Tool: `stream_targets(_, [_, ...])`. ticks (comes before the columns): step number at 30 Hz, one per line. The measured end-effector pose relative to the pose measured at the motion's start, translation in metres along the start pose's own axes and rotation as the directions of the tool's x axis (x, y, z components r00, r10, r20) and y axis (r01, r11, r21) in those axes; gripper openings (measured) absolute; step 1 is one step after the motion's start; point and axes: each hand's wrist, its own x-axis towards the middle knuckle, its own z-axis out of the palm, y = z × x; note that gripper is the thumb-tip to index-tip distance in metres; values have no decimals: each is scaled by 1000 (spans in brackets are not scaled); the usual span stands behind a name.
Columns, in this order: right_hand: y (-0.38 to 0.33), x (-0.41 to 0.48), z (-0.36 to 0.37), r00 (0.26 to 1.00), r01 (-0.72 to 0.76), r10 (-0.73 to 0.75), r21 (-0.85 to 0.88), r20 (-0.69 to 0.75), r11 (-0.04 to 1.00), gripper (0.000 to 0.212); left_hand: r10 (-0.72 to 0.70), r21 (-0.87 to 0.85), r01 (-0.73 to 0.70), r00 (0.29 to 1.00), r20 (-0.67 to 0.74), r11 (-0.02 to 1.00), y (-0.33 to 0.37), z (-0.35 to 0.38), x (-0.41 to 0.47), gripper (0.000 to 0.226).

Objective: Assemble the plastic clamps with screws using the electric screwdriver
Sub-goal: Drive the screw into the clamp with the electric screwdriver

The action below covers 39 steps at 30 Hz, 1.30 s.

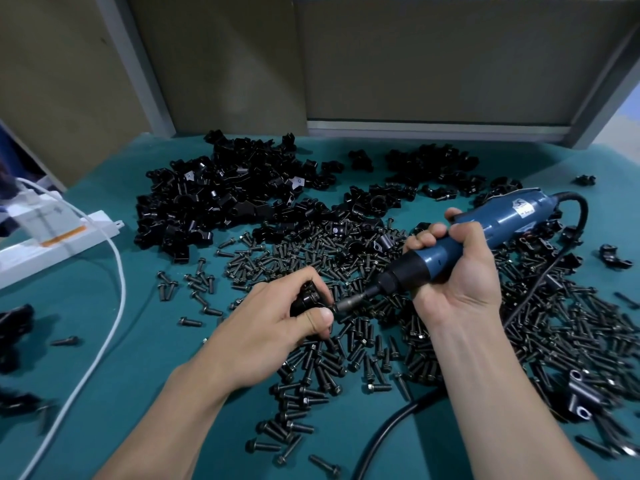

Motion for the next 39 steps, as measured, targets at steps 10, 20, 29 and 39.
stream_targets(10, [4,0,1,1000,19,-19,12,10,1000,18,49,294,-12,992,-118,956,3,6,-8,26])
stream_targets(20, [7,0,0,1000,3,-3,36,23,999,20,58,314,-15,990,-130,949,4,8,-8,25])
stream_targets(29, [9,-1,1,999,-11,8,53,50,999,19,94,326,-42,985,-147,945,3,8,-10,28])
stream_targets(39, [9,-2,-1,995,-29,23,66,93,997,18,108,306,-56,982,-153,950,3,10,-10,28])
